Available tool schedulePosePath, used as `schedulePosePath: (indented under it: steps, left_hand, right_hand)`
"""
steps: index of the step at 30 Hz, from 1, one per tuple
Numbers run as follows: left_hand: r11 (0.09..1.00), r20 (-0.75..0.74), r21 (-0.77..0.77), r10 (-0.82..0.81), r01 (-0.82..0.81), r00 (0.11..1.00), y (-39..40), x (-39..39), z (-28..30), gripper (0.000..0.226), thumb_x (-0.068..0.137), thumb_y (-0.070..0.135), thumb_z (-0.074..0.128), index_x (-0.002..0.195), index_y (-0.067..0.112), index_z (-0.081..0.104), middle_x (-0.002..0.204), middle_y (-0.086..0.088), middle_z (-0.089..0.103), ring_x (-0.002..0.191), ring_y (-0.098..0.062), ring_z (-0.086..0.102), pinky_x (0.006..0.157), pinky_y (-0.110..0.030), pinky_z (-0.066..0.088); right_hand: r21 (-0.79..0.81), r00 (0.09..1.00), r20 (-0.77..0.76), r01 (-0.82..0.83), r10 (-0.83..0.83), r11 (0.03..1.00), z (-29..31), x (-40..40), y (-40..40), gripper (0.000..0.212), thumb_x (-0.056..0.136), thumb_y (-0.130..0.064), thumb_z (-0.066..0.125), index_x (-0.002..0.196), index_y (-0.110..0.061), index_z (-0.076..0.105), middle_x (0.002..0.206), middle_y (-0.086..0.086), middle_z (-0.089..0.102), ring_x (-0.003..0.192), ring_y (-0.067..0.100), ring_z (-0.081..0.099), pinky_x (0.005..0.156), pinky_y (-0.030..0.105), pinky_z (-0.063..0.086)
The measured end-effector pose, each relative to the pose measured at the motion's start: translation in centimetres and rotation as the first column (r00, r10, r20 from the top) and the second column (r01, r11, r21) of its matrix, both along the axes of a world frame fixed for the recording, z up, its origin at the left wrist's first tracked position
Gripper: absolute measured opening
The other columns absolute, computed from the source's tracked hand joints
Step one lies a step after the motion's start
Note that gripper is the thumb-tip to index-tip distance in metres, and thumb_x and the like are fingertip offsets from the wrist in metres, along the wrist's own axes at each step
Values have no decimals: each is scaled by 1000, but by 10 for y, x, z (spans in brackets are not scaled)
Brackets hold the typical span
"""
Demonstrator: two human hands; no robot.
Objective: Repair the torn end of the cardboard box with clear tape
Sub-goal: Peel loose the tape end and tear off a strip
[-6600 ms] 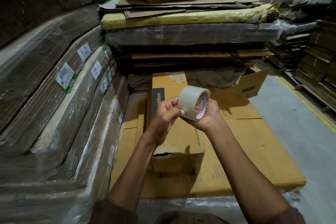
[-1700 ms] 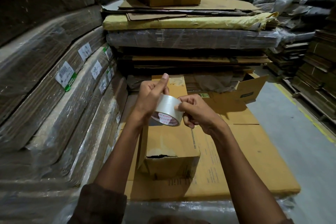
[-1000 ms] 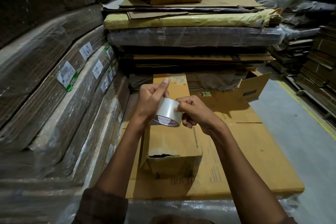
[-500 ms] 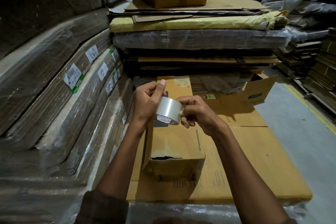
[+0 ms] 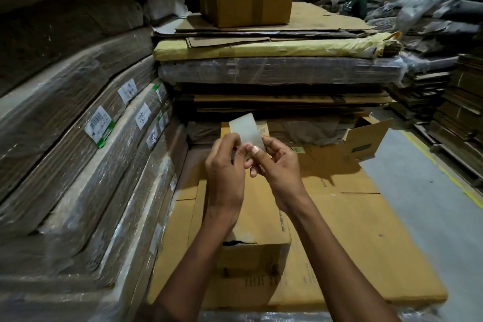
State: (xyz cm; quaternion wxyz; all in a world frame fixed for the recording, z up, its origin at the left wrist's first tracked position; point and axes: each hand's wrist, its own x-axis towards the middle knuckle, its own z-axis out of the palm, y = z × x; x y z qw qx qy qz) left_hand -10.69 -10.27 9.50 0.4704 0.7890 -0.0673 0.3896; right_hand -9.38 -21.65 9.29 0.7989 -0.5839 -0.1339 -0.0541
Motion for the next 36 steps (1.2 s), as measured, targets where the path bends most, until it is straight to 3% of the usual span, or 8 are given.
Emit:
schedulePosePath:
  steps: [3,7,11,18,23,27,34,36]
  left_hand:
    - [994,50,-108,-13,19,999,-6,-3,1,6,97,9,65,100,12,61,85,0,62,72,-4,60,53,-10,43]
    - [996,71,-91,9,-3,997,-1,1,1,18,97,12,65,114,17,61,88,-1,67,77,-14,70,55,-26,56]
    - [995,88,-90,48,-40,995,2,3,2,11,97,11,67,107,8,64,86,2,68,76,-14,70,54,-32,55]
    - [994,85,-89,69,-61,994,6,4,4,7,96,4,65,92,9,63,81,5,67,79,-6,70,56,-35,55]
    - [989,83,-129,84,-73,993,10,9,3,11,96,13,67,107,11,63,86,2,70,77,-14,72,55,-43,57]
    - [987,71,-150,72,-61,995,12,12,2,11,96,12,67,106,15,62,87,5,69,80,-15,73,55,-45,59]
    - [982,42,-164,99,-91,994,13,14,6,6,94,4,66,93,9,66,77,19,62,76,2,67,56,-33,56]
    - [980,-2,-185,76,-75,997,14,18,4,11,95,6,66,88,14,65,76,16,65,78,-1,69,57,-37,59]
  right_hand:
    - [16,1000,23,14,-14,1000,2,-1,5,26,99,-3,62,125,0,62,96,13,69,70,17,65,58,25,53]
    - [21,999,40,14,-15,1000,2,-1,5,25,99,-5,62,124,-2,63,94,12,69,70,17,66,58,25,53]
    - [26,999,46,2,-3,1000,5,-3,8,22,100,-7,61,120,-1,64,84,11,71,66,17,64,57,26,53]
    - [28,999,49,7,-8,1000,7,-3,15,20,100,-9,61,119,-7,66,86,10,71,68,22,61,60,28,52]
    - [43,999,45,8,-9,999,7,0,19,21,99,-10,63,120,-9,67,85,10,71,70,28,59,60,30,51]
    - [36,999,47,13,-15,999,7,0,21,20,99,-10,63,119,-9,67,82,12,71,67,23,61,60,29,51]
    - [39,998,48,28,-30,999,8,0,25,14,99,-7,62,110,-13,69,81,9,73,71,34,58,56,25,50]
    - [45,999,39,36,-38,998,6,2,26,14,99,-7,62,110,-12,69,82,9,74,70,33,58,55,25,50]
